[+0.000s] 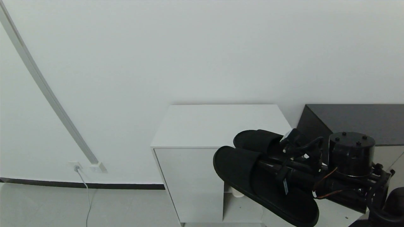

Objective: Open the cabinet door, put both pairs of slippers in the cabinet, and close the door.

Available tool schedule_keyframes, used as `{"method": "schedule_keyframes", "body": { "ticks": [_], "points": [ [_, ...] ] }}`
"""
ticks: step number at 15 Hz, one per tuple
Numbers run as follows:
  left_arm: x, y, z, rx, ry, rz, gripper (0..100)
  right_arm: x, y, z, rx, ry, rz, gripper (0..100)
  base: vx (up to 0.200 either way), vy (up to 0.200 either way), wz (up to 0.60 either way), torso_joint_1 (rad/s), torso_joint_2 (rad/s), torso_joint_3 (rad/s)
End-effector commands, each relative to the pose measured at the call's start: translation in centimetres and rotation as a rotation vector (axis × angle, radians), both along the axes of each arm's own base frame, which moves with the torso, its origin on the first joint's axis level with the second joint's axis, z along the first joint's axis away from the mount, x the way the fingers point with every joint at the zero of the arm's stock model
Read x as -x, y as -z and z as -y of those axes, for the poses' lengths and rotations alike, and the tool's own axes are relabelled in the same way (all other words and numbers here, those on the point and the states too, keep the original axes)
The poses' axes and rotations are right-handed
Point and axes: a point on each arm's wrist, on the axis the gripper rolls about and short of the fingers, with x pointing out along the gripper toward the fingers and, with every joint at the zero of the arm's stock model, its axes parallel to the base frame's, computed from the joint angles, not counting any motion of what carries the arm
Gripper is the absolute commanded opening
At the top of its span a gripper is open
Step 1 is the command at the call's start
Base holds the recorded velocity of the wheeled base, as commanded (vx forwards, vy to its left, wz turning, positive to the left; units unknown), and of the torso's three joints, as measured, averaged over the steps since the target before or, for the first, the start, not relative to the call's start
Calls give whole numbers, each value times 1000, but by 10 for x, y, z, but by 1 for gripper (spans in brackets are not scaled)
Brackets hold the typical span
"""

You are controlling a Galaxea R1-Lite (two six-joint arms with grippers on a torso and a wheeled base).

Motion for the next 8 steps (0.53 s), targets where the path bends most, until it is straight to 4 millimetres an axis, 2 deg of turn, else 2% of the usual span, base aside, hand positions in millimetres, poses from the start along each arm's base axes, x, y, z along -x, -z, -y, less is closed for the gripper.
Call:
{"method": "schedule_keyframes", "body": {
  "ticks": [1, 4, 8],
  "points": [
    [0, 0, 0, 0, 0, -2, 0, 0, -1, 0, -1, 0, 2, 0, 0, -200, 0, 2, 7, 2],
    [0, 0, 0, 0, 0, -2, 0, 1, 1, 1, 1, -4, -6, 0, 0, -200, 0, -2, 4, 2],
    [0, 0, 0, 0, 0, -2, 0, 3, 4, 2, 1, -37, -20, 0, 0, 0, 0, 0, 0, 0]
  ]
}}
